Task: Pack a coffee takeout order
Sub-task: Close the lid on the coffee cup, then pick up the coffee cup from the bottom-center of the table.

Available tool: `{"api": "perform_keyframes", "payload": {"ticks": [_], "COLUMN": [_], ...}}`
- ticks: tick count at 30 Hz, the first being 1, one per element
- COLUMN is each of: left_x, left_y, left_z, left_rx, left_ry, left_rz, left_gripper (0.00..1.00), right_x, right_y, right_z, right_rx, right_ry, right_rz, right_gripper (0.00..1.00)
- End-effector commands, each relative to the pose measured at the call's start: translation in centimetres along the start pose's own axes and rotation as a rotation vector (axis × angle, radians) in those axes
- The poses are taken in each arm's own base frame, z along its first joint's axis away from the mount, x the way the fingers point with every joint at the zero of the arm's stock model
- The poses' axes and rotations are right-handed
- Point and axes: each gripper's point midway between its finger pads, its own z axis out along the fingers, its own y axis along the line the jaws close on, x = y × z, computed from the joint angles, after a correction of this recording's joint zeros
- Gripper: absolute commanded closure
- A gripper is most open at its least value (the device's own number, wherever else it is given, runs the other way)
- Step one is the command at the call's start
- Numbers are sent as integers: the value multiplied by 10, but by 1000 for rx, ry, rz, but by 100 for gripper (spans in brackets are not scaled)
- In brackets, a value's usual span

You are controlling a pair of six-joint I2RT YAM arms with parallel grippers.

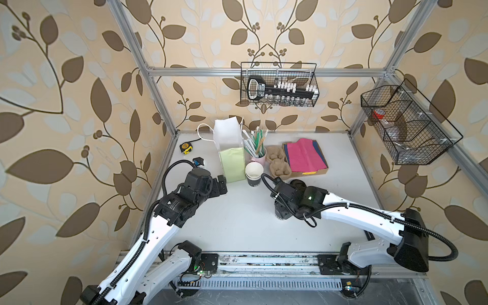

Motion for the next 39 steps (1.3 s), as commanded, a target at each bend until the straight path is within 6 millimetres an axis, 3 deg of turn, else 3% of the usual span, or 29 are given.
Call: {"api": "perform_keyframes", "payload": {"ticks": [1, 14, 25, 33, 39], "left_x": [-5, -5, -2, 0, 1], "left_y": [0, -1, -3, -4, -3], "left_z": [-5, -5, -3, -1, -1], "left_rx": [-6, -4, 4, 4, 3], "left_ry": [-26, -19, 1, 14, 19], "left_rz": [13, 16, 17, 20, 21], "left_gripper": [1, 1, 1, 1, 1], "right_x": [-1, 26, 70, 74, 64], "right_y": [-2, 0, -12, -15, -10], "right_z": [-1, 23, 46, 48, 41], "right_rx": [14, -77, -44, -24, -42], "right_ry": [17, 132, 282, 300, 283], "right_rz": [-18, 0, -39, -45, -36], "right_gripper": [35, 35, 36, 36, 36]}}
